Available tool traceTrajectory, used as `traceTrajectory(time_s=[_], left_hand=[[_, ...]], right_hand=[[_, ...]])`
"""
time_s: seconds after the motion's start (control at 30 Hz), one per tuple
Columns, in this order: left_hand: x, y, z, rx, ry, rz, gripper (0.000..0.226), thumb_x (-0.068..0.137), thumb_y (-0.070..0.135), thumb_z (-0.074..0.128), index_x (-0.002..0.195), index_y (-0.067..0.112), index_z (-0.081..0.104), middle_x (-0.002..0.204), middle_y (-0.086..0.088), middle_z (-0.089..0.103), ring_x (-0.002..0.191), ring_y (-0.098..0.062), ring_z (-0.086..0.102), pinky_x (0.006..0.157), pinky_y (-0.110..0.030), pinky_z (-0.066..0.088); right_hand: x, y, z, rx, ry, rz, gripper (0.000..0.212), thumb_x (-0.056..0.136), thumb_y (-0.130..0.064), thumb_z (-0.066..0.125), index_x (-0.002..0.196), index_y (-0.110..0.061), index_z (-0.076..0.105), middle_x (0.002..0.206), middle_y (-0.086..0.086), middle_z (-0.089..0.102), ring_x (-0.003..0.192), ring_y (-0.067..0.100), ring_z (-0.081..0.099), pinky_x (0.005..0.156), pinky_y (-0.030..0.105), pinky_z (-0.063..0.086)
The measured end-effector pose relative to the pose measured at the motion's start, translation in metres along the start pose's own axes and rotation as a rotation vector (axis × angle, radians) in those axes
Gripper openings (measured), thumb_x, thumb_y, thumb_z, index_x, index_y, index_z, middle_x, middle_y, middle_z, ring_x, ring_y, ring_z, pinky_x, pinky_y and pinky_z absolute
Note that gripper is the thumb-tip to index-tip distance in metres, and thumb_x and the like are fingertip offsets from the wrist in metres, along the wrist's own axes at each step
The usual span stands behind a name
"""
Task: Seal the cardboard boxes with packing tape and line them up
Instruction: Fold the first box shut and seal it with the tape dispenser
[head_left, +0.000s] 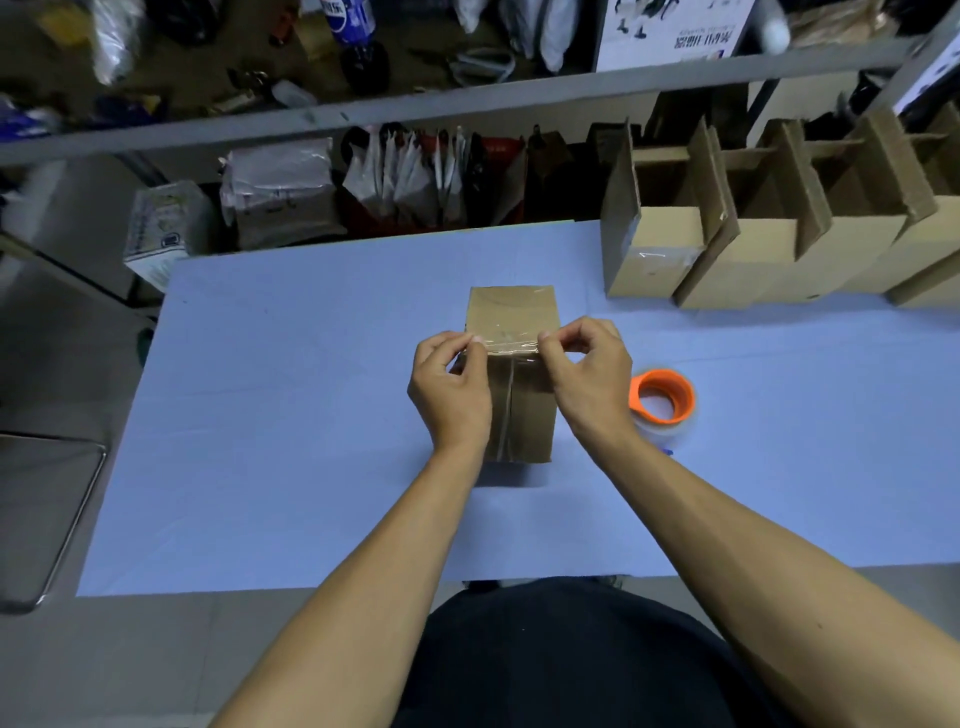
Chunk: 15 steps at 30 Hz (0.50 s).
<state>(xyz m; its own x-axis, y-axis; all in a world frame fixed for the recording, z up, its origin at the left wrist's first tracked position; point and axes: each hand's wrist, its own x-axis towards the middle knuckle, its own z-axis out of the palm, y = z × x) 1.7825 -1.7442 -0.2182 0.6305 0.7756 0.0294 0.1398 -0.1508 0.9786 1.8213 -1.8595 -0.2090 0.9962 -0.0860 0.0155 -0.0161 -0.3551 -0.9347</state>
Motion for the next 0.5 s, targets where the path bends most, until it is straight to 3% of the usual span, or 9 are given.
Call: traceTrajectory(time_s=[0.17, 0.3, 0.4, 0.5], left_hand=[[-0.002, 0.004, 0.0, -0.006, 0.015, -0.037, 0.017, 0.086, 0.002, 0.065, 0.092, 0.016, 0.07, 0.1, -0.001, 0.068, 0.086, 0.002, 0.064, 0.072, -0.005, 0.046], [-0.006, 0.001, 0.003, -0.136, -0.001, -0.171, 0.029, 0.086, 0.0, 0.06, 0.106, 0.02, 0.063, 0.101, 0.012, 0.067, 0.091, 0.01, 0.064, 0.075, -0.008, 0.05], [-0.011, -0.012, 0.005, -0.172, -0.14, -0.286, 0.042, 0.087, 0.003, 0.062, 0.123, 0.022, 0.052, 0.116, 0.015, 0.06, 0.108, 0.003, 0.062, 0.09, -0.016, 0.051], [-0.018, -0.029, 0.001, -0.041, -0.392, -0.285, 0.05, 0.085, 0.038, 0.07, 0.129, 0.033, 0.05, 0.121, 0.024, 0.062, 0.111, 0.005, 0.06, 0.088, -0.013, 0.047]], right_hand=[[-0.001, 0.001, 0.0, 0.044, -0.001, 0.071, 0.023, 0.081, -0.022, 0.072, 0.094, -0.019, 0.053, 0.097, -0.004, 0.06, 0.084, 0.01, 0.063, 0.071, 0.025, 0.048], [-0.008, 0.006, 0.002, 0.15, 0.064, 0.11, 0.026, 0.081, -0.017, 0.068, 0.103, -0.024, 0.056, 0.096, -0.012, 0.065, 0.081, -0.001, 0.061, 0.069, 0.013, 0.047], [-0.011, 0.01, 0.006, 0.228, 0.016, 0.239, 0.042, 0.081, -0.018, 0.07, 0.119, -0.026, 0.054, 0.102, -0.015, 0.063, 0.088, -0.006, 0.058, 0.075, 0.011, 0.045], [-0.015, 0.019, 0.003, 0.17, -0.139, 0.202, 0.035, 0.08, -0.029, 0.076, 0.108, -0.039, 0.056, 0.097, -0.024, 0.065, 0.092, -0.003, 0.063, 0.076, 0.013, 0.048]])
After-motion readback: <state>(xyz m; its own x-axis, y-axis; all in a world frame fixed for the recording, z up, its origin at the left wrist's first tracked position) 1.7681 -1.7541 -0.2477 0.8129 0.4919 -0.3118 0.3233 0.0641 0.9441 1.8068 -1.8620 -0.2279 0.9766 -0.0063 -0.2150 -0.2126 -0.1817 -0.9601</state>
